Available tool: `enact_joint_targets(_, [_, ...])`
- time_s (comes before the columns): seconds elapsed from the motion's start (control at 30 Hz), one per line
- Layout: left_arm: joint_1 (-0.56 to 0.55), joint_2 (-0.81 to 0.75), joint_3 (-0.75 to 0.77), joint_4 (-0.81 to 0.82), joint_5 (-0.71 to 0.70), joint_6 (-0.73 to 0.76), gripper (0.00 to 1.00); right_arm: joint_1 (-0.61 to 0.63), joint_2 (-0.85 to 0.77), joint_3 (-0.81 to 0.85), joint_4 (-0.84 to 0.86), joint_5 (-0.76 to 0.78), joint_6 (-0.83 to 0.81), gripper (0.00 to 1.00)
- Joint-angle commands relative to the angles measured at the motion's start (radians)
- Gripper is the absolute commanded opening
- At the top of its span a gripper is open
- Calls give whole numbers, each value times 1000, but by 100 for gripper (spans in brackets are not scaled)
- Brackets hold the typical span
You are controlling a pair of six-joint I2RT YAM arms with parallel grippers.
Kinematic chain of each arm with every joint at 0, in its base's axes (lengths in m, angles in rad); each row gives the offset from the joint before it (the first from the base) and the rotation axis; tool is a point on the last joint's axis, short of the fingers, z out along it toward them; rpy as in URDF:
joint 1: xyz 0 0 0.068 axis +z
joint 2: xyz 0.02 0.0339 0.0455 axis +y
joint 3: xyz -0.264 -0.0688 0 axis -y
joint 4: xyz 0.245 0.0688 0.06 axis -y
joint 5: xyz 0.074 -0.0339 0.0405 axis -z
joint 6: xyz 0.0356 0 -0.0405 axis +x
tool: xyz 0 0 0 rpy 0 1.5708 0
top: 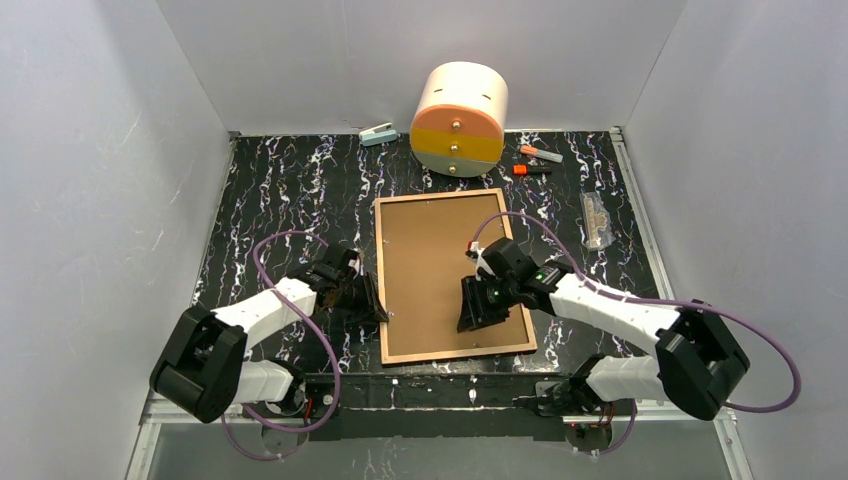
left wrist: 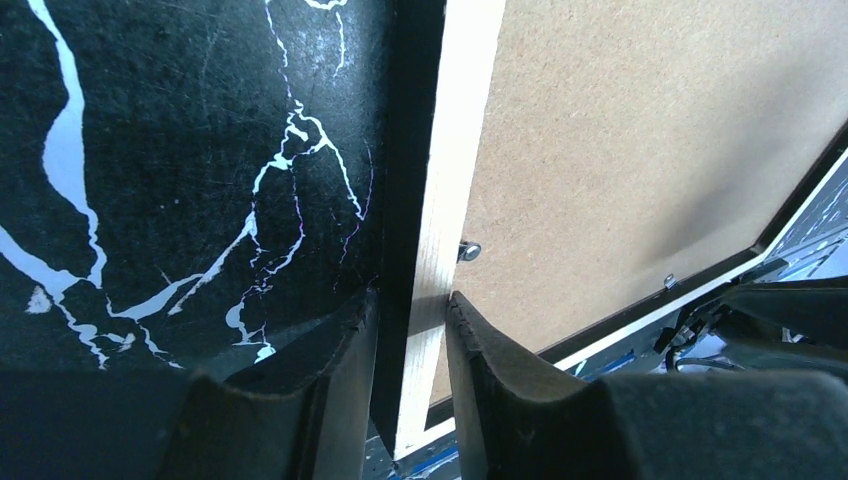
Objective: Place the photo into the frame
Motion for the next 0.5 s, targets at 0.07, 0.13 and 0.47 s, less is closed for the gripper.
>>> enact_joint_targets(0.07, [2, -21, 11, -70, -114, 41, 33, 3, -52, 51, -10, 171, 50, 47])
enact_joint_targets(0.13, [2, -21, 13, -69, -114, 44, 34, 2, -48, 52, -37, 219, 63, 49])
enact_joint_targets(0.47, [2, -71, 40, -36, -98, 62, 52, -39, -71, 136, -159, 651, 134, 59])
